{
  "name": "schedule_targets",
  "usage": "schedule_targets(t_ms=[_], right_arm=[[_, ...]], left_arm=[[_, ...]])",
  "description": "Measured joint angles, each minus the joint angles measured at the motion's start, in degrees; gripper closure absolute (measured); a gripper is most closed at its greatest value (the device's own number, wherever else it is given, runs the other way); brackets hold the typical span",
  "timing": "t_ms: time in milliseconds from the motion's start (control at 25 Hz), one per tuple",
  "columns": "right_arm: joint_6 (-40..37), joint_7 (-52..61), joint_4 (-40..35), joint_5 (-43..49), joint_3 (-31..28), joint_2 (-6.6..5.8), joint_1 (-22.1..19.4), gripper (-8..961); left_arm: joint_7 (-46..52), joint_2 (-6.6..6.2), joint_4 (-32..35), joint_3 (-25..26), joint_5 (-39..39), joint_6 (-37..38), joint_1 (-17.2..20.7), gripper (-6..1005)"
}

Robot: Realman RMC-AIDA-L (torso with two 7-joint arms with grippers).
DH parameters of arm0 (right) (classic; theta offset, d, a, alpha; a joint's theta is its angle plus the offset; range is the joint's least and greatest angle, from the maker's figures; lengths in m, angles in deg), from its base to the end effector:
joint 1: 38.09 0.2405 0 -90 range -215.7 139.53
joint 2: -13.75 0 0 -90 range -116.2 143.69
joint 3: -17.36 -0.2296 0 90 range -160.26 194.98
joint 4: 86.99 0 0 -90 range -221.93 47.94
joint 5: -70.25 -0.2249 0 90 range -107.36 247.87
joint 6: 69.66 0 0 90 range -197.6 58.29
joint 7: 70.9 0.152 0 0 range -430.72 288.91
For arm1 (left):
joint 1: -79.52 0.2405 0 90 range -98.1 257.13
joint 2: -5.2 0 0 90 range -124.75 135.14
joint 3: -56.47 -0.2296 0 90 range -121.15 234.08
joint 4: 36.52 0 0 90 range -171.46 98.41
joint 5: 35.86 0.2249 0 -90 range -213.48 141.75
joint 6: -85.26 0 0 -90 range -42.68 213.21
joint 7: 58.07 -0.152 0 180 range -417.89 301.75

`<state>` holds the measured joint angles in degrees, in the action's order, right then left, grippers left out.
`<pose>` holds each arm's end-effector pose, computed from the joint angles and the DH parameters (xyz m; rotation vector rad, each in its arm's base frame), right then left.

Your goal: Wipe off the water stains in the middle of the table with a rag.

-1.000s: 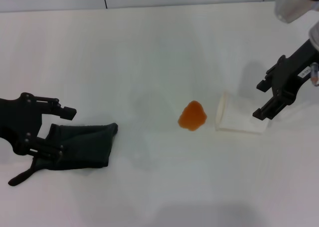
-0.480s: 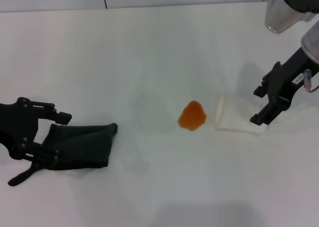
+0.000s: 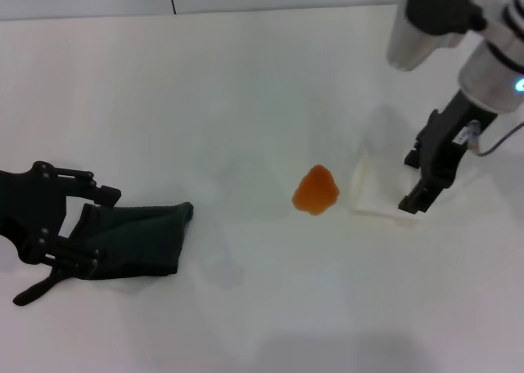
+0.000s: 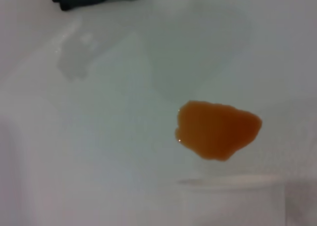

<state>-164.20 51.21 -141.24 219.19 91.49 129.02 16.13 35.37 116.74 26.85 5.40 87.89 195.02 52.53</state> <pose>0.1377 0.3871 0.0004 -2.9132 0.4340 -0.7869 -0.2318 0.3063 0.0853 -3.0769 -0.4438 -0.1348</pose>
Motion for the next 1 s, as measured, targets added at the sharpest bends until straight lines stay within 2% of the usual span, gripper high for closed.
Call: schedule_targets(t_ms=[240,520,1000], right_arm=[[4.71,3.59,5.58,0.01,7.07,0.05,4.09,160],[5.81,4.77,10.74,0.08,9.32,0.22,7.38,159],[9.41,5.27,11.32,-0.47,14.11,0.92,6.18,167]], left_arm=[[-0.02,0.44,0.0,-0.17,0.03,0.0,0.0,159],[-0.02,0.67,-0.17,-0.58,0.1,0.01,0.0,162],[-0.36,1.45,-0.37,-0.61,0.09,-0.07,0.17,167]])
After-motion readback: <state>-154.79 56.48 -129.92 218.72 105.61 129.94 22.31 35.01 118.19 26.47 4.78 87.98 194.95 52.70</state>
